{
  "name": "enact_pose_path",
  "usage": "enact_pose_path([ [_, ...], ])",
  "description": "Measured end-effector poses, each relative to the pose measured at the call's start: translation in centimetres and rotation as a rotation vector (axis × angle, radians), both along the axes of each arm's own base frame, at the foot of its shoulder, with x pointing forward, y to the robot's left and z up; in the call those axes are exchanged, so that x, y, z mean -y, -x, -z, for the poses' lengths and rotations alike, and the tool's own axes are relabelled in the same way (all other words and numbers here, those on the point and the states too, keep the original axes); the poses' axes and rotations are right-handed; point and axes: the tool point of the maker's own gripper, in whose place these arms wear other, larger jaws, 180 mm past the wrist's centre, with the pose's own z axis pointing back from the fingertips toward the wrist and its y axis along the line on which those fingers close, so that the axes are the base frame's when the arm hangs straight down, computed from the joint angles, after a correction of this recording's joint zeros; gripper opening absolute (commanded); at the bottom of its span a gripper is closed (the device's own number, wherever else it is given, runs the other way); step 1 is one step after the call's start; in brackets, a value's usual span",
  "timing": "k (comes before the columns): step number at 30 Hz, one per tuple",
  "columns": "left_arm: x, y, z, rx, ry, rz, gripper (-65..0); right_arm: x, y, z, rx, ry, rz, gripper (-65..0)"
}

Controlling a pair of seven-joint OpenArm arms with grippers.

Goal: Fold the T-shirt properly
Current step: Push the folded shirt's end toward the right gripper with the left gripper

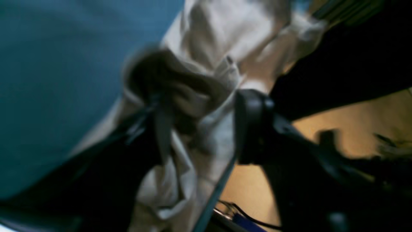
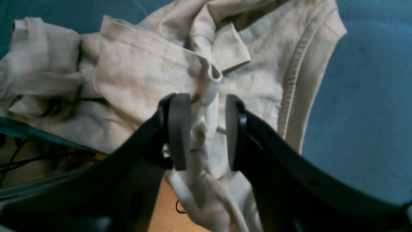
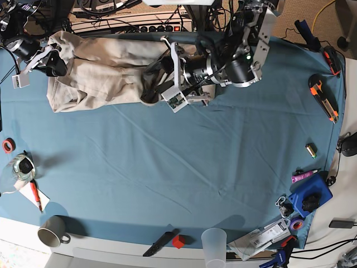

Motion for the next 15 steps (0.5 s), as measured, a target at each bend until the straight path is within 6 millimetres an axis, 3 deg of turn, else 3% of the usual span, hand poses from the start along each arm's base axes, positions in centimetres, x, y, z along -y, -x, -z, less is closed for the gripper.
enact_pose_path([
  [5,-2.9,-1.8,-1.1,0.032,0.003,-0.165,-63.9,0.0,0.0,0.0,0.000,0.000,0.000,-46.1],
  [9,-6.1,-3.4,1.3,0.011,-0.108,-0.296,-65.0,0.0,0.0,0.0,0.000,0.000,0.000,-46.1],
  [15,-6.9,-2.5,5.4,-0.097,-0.187,-0.271,-65.0,0.0,0.0,0.0,-0.001,0.000,0.000,-46.1],
])
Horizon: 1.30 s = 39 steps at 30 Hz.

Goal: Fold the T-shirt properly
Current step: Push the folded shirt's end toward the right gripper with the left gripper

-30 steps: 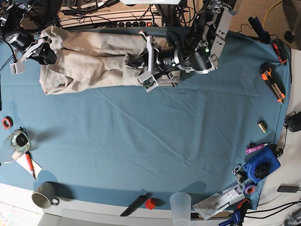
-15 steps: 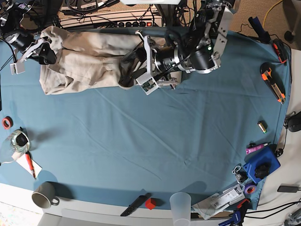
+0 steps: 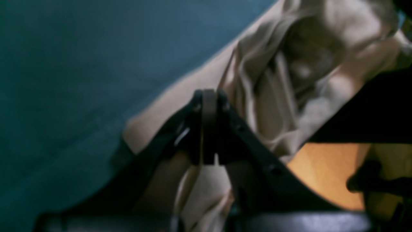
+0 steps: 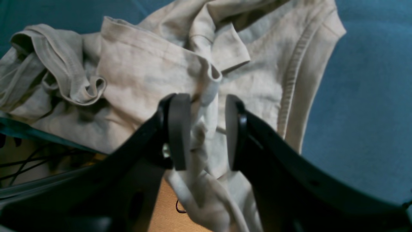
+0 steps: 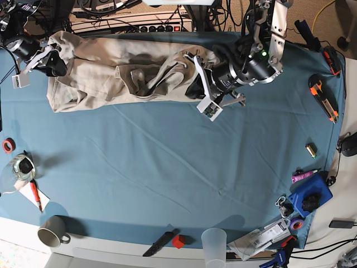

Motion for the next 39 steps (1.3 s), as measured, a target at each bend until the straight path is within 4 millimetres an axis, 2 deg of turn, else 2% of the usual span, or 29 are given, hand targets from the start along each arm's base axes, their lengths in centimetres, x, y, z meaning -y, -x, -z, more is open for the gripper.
enact_pose_path([
  [3,0.2,0.9,1.6,-0.060,-0.025,0.024,-65.0,0.0,0.0,0.0,0.000,0.000,0.000,-46.1],
  [6,1.6,2.0,1.7,-0.075,-0.024,0.079,-65.0,0.0,0.0,0.0,0.001,0.000,0.000,-46.1],
  [9,4.0,3.8,1.5,-0.080,-0.008,0.169,-65.0,0.0,0.0,0.0,0.001,0.000,0.000,-46.1],
  [14,8.8,9.0,1.2,-0.083,0.021,0.354,-65.0,0.0,0.0,0.0,0.000,0.000,0.000,-46.1],
  [17,9.9,9.9,1.3,-0.053,-0.023,0.373,-65.0,0.0,0.0,0.0,0.000,0.000,0.000,-46.1],
  [23,8.6,7.8,1.8,-0.010,-0.131,0.272,-65.0,0.0,0.0,0.0,0.000,0.000,0.000,-46.1],
  [27,7.9,6.0,-0.8,0.067,-0.098,0.222,-65.0,0.0,0.0,0.0,0.001,0.000,0.000,-46.1],
  [29,7.4,5.2,-1.3,0.084,-0.096,0.192,-65.0,0.0,0.0,0.0,0.001,0.000,0.000,-46.1],
  [36,2.3,1.7,-0.2,0.076,-0.173,0.016,-65.0,0.0,0.0,0.0,0.001,0.000,0.000,-46.1],
  [39,0.3,1.8,0.8,0.010,-0.180,-0.044,-65.0,0.0,0.0,0.0,0.000,0.000,0.000,-46.1],
])
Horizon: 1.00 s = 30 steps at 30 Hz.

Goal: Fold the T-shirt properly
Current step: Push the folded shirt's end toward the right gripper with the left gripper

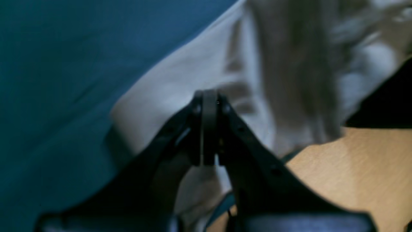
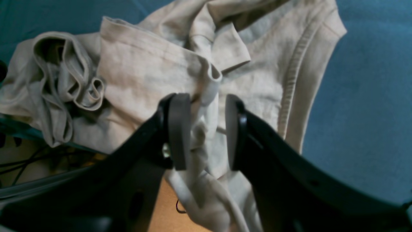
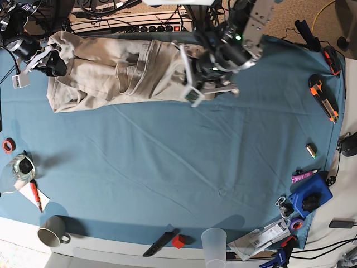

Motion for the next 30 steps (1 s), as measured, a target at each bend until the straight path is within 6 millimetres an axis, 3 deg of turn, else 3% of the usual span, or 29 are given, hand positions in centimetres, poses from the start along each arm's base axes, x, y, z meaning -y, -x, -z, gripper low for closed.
enact_pose_path([
  [3,0.1,1.2,0.5,-0.042,0.051,0.024,-65.0,0.0,-0.3,-0.2,0.010,-0.001,0.000,-46.1],
  [6,0.6,2.4,2.2,-0.090,0.051,0.054,-65.0,-0.7,-0.9,-1.0,0.057,-0.047,-0.012,-46.1],
  [10,-0.4,2.2,5.5,-0.128,-0.023,0.030,-65.0,-1.0,-1.3,-1.7,0.084,-0.069,-0.024,-46.1],
  [14,-0.4,1.3,6.0,-0.131,-0.030,0.019,-65.0,0.3,-1.8,-2.8,0.086,-0.014,-0.055,-46.1],
  [19,0.2,1.8,4.3,-0.182,0.019,0.043,-65.0,2.6,-1.3,-2.1,0.007,0.116,-0.044,-46.1],
  [24,1.7,0.4,-1.0,-0.038,0.137,0.054,-65.0,3.8,-0.7,-1.3,-0.047,0.185,-0.022,-46.0],
  [27,1.6,0.7,-1.1,-0.035,0.139,0.052,-65.0,4.4,-0.4,-0.9,-0.073,0.217,-0.013,-45.9],
  [30,1.6,0.7,-1.1,-0.035,0.139,0.052,-65.0,6.0,0.6,-0.1,-0.143,0.303,0.012,-39.4],
])
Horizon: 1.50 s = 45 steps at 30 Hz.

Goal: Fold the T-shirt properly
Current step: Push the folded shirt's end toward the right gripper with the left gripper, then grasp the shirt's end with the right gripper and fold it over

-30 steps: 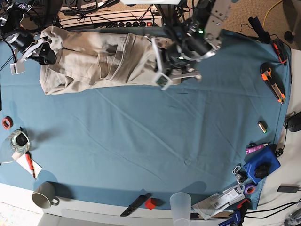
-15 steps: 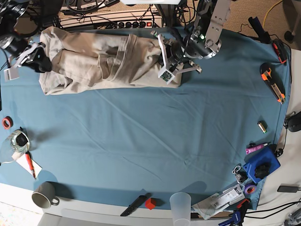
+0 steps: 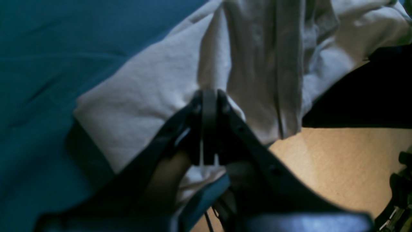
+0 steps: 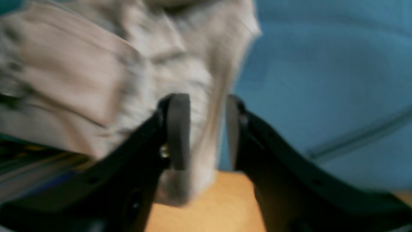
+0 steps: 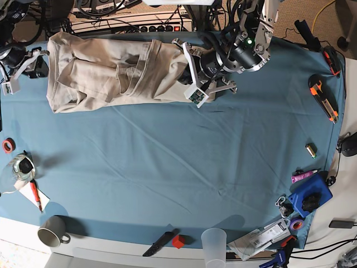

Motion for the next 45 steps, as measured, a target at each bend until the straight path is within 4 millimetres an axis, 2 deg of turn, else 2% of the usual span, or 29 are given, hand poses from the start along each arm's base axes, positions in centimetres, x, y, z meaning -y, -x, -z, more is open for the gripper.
enact_pose_path([
  [3,0.0,0.5,0.3,-0.016,0.001,0.001,-65.0,1.6,0.1,0.2,-0.002,0.087,0.034,-38.6],
  [6,0.0,1.2,0.7,-0.035,0.001,0.001,-65.0,1.7,-1.1,-0.6,0.078,0.097,0.036,-38.6],
  [9,0.0,1.7,1.0,-0.049,0.000,0.004,-65.0,2.2,-1.0,-0.3,0.070,0.095,0.080,-38.6],
  [12,0.0,1.9,1.1,-0.056,0.000,0.004,-65.0,1.6,-0.9,1.8,0.033,0.034,0.081,-38.6],
  [15,0.0,1.9,1.1,-0.056,0.001,0.004,-65.0,1.2,-0.6,5.0,-0.027,-0.060,0.116,-38.6],
  [16,0.0,2.0,1.1,-0.057,0.000,0.004,-65.0,0.9,-0.4,6.1,-0.052,-0.095,0.113,-38.6],
  [19,0.0,2.0,1.1,-0.057,0.001,0.005,-65.0,-0.7,-1.5,7.1,-0.038,-0.252,0.109,-38.6],
  [24,-0.1,1.9,1.2,-0.053,-0.009,0.001,-65.0,-3.8,-1.5,6.8,-0.009,-0.487,0.103,-38.6],
  [32,-0.2,1.4,0.9,-0.023,-0.005,-0.013,-65.0,-6.0,-2.0,6.3,0.010,-0.595,0.069,-38.7],
  [36,-0.2,1.4,1.1,-0.027,-0.007,-0.013,-65.0,-8.4,-2.4,6.0,0.012,-0.683,0.018,-38.7],
  [41,-0.2,1.4,1.2,-0.030,-0.007,-0.012,-65.0,-12.4,-2.6,6.9,-0.042,-0.750,-0.077,-39.3],
  [43,-0.2,1.4,1.2,-0.030,-0.007,-0.012,-65.0,-13.2,-2.6,7.2,-0.062,-0.750,-0.106,-45.4],
  [45,-0.2,1.4,1.1,-0.029,-0.007,-0.012,-65.0,-13.3,-2.7,7.7,-0.085,-0.712,-0.123,-57.0],
])
